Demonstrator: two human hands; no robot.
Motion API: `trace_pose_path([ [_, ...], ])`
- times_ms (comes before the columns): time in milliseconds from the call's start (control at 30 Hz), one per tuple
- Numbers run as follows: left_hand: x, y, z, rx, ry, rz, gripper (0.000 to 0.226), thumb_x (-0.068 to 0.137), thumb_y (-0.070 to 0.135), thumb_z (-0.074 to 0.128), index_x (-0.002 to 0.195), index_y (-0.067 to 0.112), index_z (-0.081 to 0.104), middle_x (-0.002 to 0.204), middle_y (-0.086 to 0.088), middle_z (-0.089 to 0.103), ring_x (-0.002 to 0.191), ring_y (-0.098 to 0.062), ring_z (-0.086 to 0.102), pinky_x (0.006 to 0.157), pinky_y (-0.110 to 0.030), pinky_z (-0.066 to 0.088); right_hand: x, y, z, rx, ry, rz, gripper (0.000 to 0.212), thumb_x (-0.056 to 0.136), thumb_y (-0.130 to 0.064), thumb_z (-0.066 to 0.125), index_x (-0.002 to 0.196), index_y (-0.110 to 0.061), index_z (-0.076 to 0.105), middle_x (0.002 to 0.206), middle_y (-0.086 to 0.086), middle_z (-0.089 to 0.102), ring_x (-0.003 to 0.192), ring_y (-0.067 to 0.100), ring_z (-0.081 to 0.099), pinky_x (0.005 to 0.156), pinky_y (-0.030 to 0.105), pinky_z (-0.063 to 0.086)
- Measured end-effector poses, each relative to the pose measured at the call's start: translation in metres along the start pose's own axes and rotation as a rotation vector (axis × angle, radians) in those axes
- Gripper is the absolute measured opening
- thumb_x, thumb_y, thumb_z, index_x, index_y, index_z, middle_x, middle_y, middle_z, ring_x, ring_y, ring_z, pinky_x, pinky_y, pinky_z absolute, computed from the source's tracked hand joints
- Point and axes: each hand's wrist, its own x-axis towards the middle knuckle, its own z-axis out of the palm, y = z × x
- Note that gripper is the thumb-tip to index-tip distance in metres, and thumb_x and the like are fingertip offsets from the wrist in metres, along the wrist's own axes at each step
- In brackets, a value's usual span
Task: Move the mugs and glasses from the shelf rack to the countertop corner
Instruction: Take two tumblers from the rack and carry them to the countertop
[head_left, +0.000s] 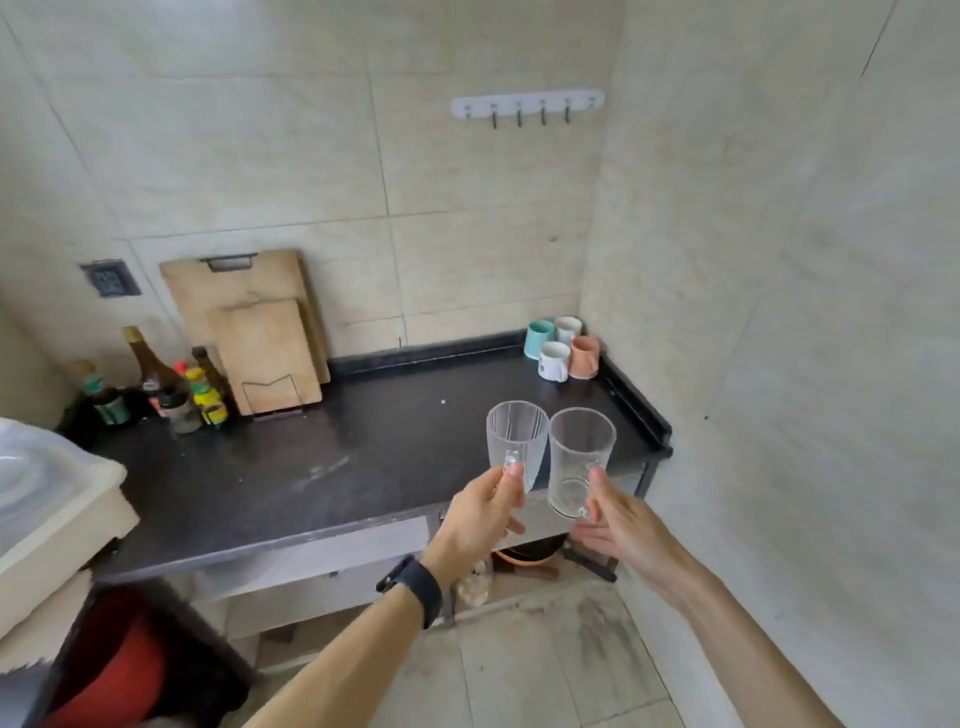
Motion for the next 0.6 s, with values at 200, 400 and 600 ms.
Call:
trace_pose_path([
  [200, 0.104, -0.003, 0.022, -0.005, -0.053, -0.048, 0.048, 0.092, 0.070, 0.035, 0.078, 0.030, 0.056, 0.091, 0.002, 0.067, 0.068, -0.014, 0.074, 0.068, -0.031, 0.052, 0.104, 0.010, -0.047, 0.009, 0.014, 0.090, 0.067, 0.082, -0.082, 0.041, 0.075, -0.015, 0.048, 0.110, 0.021, 0.072, 0.093, 0.011, 0.075, 0.079, 0.023, 0.058],
  [400, 0.208, -0.008, 0.035, 0.051, 0.009, -0.121, 0.055, 0.099, 0.064, 0.031, 0.097, 0.017, 0.060, 0.101, -0.003, 0.069, 0.070, -0.011, 0.074, 0.075, -0.035, 0.057, 0.231, 0.011, -0.083, -0.021, -0.050, 0.103, 0.067, 0.082, -0.082, 0.041, 0.072, -0.016, 0.049, 0.103, 0.018, 0.074, 0.092, 0.016, 0.076, 0.092, 0.036, 0.058],
  [600, 0.288, -0.013, 0.035, 0.048, 0.101, -0.202, 0.048, 0.099, 0.064, 0.030, 0.098, 0.026, 0.059, 0.101, 0.000, 0.067, 0.073, -0.009, 0.073, 0.074, -0.031, 0.058, 0.332, -0.004, -0.105, -0.053, -0.158, 0.157, 0.068, 0.080, -0.084, 0.040, 0.075, -0.016, 0.051, 0.105, 0.012, 0.072, 0.090, 0.014, 0.076, 0.082, 0.028, 0.059],
])
